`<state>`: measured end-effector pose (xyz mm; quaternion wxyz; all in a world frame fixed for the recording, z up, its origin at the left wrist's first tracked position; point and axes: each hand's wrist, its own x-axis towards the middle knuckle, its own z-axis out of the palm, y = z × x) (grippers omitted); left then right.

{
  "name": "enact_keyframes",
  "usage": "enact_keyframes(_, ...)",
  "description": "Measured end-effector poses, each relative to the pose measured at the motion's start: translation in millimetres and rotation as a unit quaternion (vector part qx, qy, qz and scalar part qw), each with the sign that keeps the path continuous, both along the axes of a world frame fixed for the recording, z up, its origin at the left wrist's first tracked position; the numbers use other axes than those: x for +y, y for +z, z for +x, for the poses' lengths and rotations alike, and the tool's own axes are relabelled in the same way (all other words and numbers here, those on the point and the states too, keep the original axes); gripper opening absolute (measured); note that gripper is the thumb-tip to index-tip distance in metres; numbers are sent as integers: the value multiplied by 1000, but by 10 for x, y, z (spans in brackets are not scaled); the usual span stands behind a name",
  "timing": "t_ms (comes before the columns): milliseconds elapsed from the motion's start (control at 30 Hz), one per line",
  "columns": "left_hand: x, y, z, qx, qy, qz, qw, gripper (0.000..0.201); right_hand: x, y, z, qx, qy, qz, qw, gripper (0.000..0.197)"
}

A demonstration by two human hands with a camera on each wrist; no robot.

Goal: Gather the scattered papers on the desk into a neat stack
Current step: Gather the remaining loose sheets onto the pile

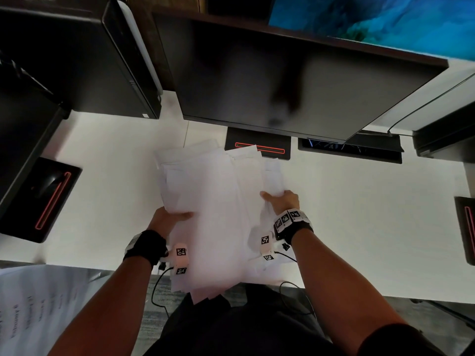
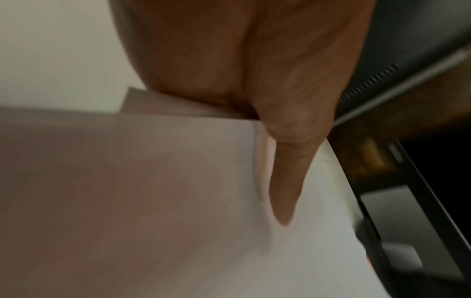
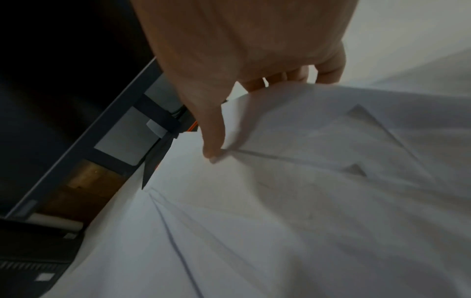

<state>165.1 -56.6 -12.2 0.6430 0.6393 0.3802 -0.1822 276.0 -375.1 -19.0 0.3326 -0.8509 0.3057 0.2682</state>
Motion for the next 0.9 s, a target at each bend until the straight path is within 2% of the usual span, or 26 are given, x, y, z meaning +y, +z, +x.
enact_keyframes(67, -11, 10, -4, 9, 4, -4, 1000, 30, 5, -8, -29, 0, 10, -4, 1000, 91)
enact_keyframes(167, -39, 11, -5, 17, -9, 18, 1000, 27, -2, 18, -77, -10, -20, 14, 1000, 78)
enact_keyframes(333, -86, -19, -52, -20, -25, 40, 999, 38, 4, 103, -170, 18, -32, 10, 999, 74)
enact_keyframes(500, -136, 69, -101, -56, -17, 50, 997, 27, -140, 24, -234, 35, -82, 91, 992, 39)
enact_keyframes(600, -118, 127, -155, -66, 8, 46, 997, 22, -203, -11, -285, 3, -89, 98, 991, 57)
enact_keyframes(733, -101, 225, -222, -85, 30, 33, 995, 27, -278, 77, -374, -81, -107, 185, 974, 59)
enact_keyframes(833, -113, 306, -260, -109, 40, 30, 993, 26, -317, 132, -448, -103, -142, 295, 939, 79)
enact_keyframes(900, -128, 404, -274, -123, 43, 27, 991, 25, -360, 178, -493, -87, -167, 372, 909, 67)
